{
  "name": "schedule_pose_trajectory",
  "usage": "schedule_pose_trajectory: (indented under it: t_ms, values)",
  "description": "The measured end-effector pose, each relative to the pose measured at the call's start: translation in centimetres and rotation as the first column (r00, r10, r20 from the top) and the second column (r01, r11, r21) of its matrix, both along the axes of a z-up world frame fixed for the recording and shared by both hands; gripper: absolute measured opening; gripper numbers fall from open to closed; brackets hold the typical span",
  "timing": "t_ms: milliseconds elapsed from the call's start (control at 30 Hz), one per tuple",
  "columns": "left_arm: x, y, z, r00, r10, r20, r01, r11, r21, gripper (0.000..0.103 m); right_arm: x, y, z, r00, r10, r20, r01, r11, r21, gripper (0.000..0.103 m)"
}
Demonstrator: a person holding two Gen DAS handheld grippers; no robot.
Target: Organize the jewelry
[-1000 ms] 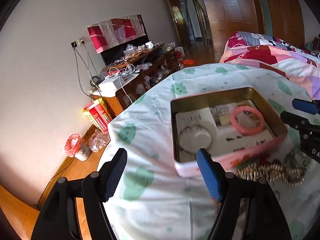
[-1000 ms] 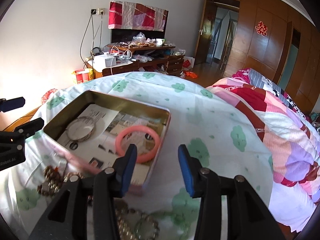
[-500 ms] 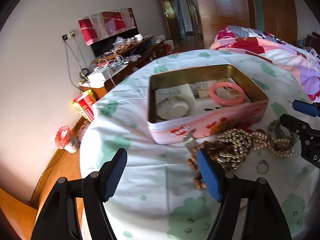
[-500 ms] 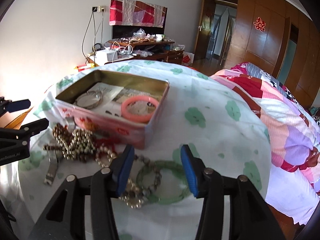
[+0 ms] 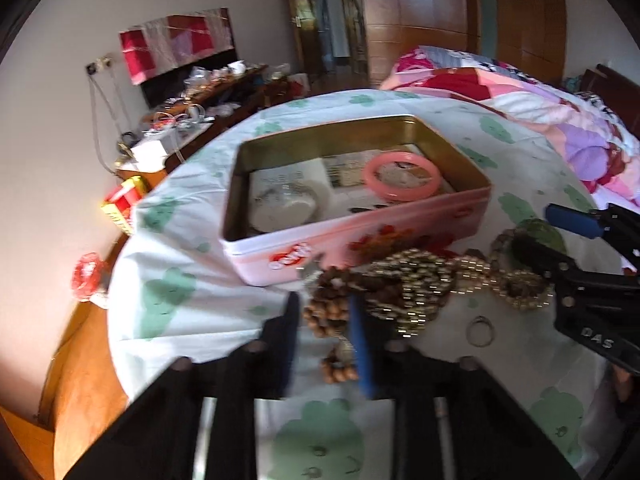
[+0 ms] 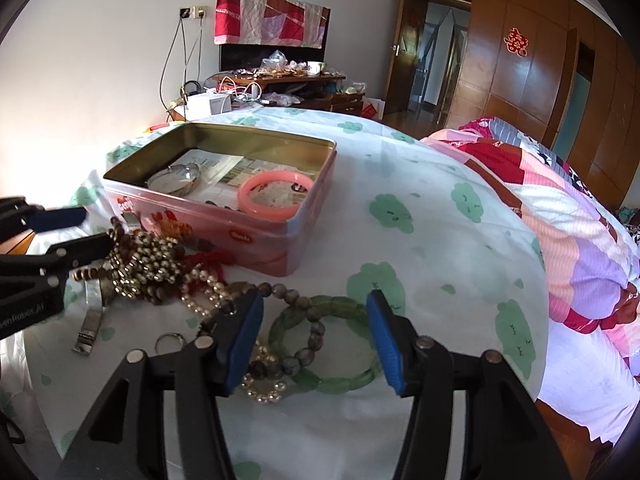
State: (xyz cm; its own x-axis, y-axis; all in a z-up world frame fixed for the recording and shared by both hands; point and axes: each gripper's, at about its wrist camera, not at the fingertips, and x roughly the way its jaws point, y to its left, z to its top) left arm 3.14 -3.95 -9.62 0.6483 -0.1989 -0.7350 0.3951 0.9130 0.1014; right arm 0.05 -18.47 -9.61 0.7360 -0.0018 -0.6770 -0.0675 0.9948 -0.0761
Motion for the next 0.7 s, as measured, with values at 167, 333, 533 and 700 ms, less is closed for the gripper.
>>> schedule_pose_trajectory:
  t_ms: [167, 333, 533, 700]
  values:
    - [-0.1, 0.2, 0.1, 1.0, -0.002, -0.005, 0.002, 1.0, -0.007, 0.0, -0.1, -0.1, -0.1, 1.0, 0.001, 0.002, -0.001, 1.0, -0.002, 0.056]
    - [-0.5, 1.3, 1.9, 0.999, 0.009, 0.045, -0.008, 1.0, -0.028, 0.0, -0.3, -0.2, -0.1, 1.0, -0.002, 0.008, 0.002, 1.0, -0.001, 0.056]
    - [-0.2, 1.9, 2.0, 0.998, 0.044, 0.049, -0.045, 0.999, 0.018, 0.001, -0.3, -1.1, -0.1, 1.0, -0.024, 0.002, 0.024, 1.0, 0.006, 0.061]
    - [0.0, 2.7, 0.9, 0.992, 0.123, 0.034, -0.124, 0.992, 0.03, 0.071, -1.1, -2.1, 0.2, 0.999, -0.044, 0.017, 0.044, 0.999, 0.013, 0.067]
